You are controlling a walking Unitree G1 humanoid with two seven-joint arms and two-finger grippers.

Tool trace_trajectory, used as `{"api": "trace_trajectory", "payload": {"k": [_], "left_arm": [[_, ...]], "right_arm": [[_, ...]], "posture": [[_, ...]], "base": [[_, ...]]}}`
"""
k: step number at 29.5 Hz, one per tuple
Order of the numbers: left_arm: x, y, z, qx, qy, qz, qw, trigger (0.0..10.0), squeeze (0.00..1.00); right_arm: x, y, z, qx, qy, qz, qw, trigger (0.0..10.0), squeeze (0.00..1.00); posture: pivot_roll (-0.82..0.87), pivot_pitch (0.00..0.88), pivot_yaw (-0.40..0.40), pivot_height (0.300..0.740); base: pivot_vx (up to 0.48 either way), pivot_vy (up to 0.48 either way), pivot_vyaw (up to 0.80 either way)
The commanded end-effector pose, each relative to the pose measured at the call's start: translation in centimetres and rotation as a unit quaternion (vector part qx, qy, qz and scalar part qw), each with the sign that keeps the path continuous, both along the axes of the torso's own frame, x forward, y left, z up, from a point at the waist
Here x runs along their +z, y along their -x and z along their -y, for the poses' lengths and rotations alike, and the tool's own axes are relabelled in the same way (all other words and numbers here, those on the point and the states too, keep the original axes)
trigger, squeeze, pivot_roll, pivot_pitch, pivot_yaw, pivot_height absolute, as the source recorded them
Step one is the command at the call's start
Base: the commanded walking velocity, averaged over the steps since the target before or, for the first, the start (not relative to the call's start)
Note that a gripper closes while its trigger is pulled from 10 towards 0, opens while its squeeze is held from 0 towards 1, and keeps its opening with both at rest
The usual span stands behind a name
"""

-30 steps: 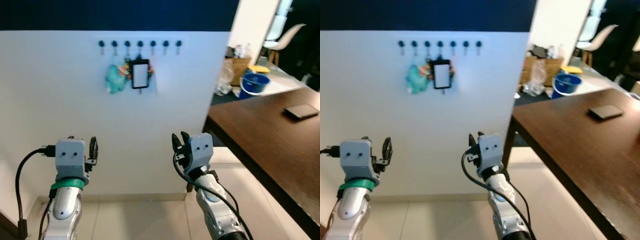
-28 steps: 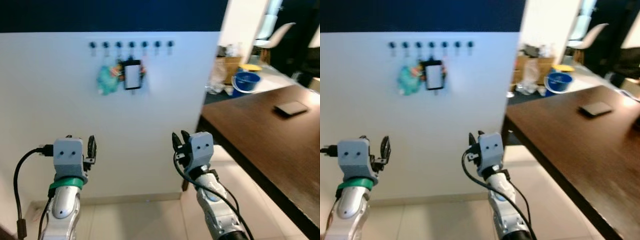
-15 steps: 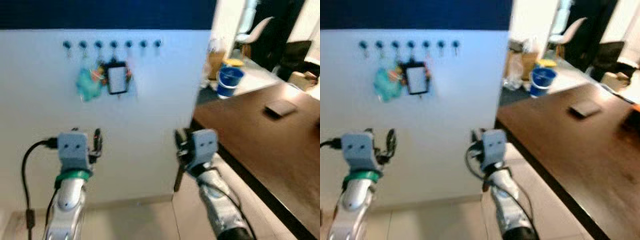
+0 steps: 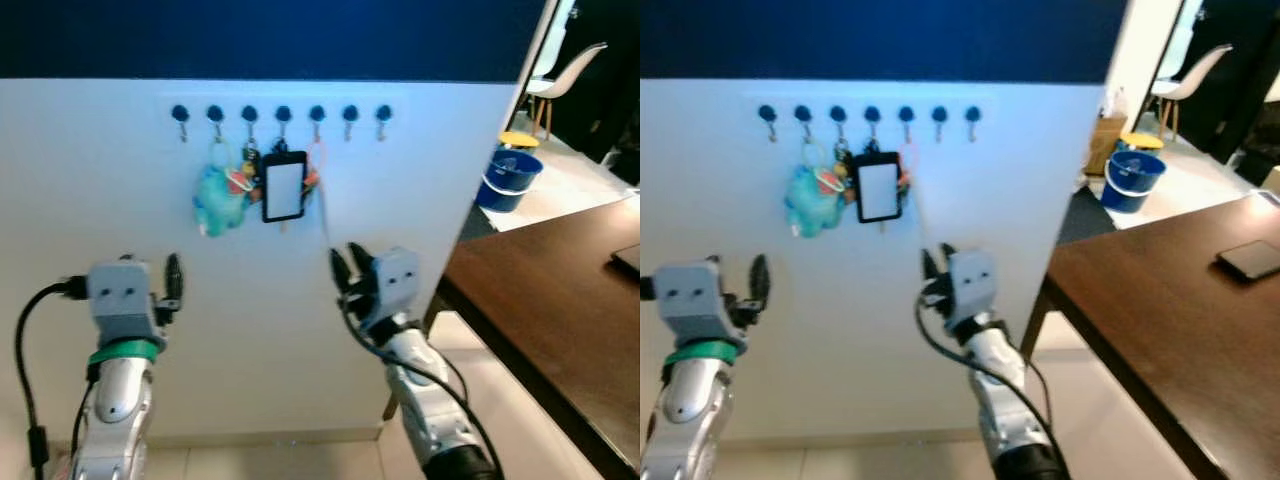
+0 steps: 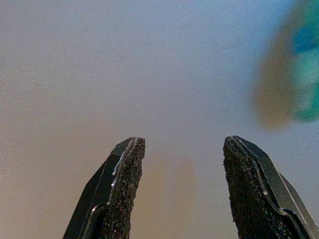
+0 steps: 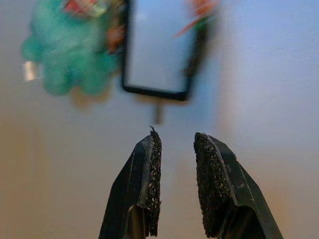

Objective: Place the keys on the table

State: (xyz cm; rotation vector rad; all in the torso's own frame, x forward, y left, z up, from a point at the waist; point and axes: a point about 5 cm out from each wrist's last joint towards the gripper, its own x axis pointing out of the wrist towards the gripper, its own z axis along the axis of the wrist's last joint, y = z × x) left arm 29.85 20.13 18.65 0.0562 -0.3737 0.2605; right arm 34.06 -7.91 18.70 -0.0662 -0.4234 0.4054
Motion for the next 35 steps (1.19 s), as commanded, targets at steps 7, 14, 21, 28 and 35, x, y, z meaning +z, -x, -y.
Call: {"api": "trace_trajectory", "payload": {"k": [7, 14, 21, 28, 35], "left_arm": [[-1.0, 0.6, -0.2, 0.0, 0.006, -0.016, 1.0, 10.0, 0.0], [-1.2, 0.8, -0.1, -0.007, 0.009, -0.018, 1.0, 10.0, 0.0], [-1.1, 0.8, -0.1, -0.008, 0.007, -0.017, 1.0, 10.0, 0.0], [-1.1, 0.7, 0.0, -0.01, 0.008, -0.016, 1.0, 10.0, 0.0], [-1.0, 0.6, 0.3, -0.015, 0.008, -0.016, 1.0, 10.0, 0.0]], "right_arm": [[-0.9, 0.9, 0.7, -0.015, -0.003, 0.004, 1.0, 10.0, 0.0], [-0.3, 1.6, 0.4, -0.023, 0.0, 0.043, 0.999, 10.0, 0.0], [1.1, 1.4, 1.1, -0.06, -0.025, 0.073, 0.995, 10.0, 0.0], [1.3, 1.1, 1.2, -0.063, -0.026, 0.071, 0.995, 10.0, 0.0], [1.7, -0.1, 1.4, -0.063, -0.023, 0.056, 0.996, 10.0, 0.8]], "posture": [[-0.16, 0.05, 0.096, 0.74], [-0.16, 0.044, 0.096, 0.74], [-0.16, 0.037, 0.093, 0.74], [-0.16, 0.032, 0.091, 0.74], [-0.16, 0.032, 0.091, 0.74]], "base": [[0.0, 0.0, 0.0], [0.0, 0.0, 0.0], [0.0, 0.0, 0.0], [0.0, 0.0, 0.0], [0.0, 0.0, 0.0]]}}
